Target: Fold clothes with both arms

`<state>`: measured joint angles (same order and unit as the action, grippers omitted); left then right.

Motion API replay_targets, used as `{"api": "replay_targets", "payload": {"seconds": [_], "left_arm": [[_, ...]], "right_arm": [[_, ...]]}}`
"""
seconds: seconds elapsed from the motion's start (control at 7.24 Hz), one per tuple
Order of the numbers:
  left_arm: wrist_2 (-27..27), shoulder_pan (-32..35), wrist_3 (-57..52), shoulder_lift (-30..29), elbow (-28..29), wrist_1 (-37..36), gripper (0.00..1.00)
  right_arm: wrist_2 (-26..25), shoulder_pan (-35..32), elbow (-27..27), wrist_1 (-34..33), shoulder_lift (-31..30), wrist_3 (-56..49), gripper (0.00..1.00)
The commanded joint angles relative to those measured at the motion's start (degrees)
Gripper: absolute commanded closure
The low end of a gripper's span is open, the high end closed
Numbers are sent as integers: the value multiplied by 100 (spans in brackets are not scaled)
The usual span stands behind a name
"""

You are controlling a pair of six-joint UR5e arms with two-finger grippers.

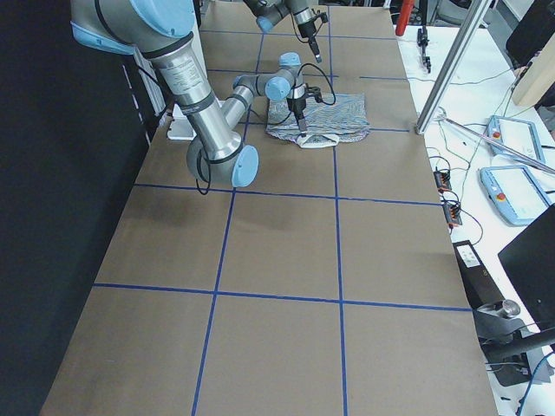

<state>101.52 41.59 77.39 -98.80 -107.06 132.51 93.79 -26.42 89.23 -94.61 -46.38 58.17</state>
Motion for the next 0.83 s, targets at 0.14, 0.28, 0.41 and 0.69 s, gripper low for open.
{"api": "replay_targets", "payload": {"seconds": [0.14, 0.28, 0.41, 0.69], "left_arm": [[105, -2, -5, 221, -280, 3, 49], [105, -2, -5, 212, -280, 3, 49], [105, -2, 13, 212, -280, 3, 49], [105, -2, 22, 212, -280, 3, 49]], "right_arm": [[-10, 277, -582, 347, 384, 360, 0], [-10, 338, -573, 347, 384, 362, 0], [-10, 374, -573, 347, 384, 353, 0], [17, 383, -538, 303, 270, 327, 0]]}}
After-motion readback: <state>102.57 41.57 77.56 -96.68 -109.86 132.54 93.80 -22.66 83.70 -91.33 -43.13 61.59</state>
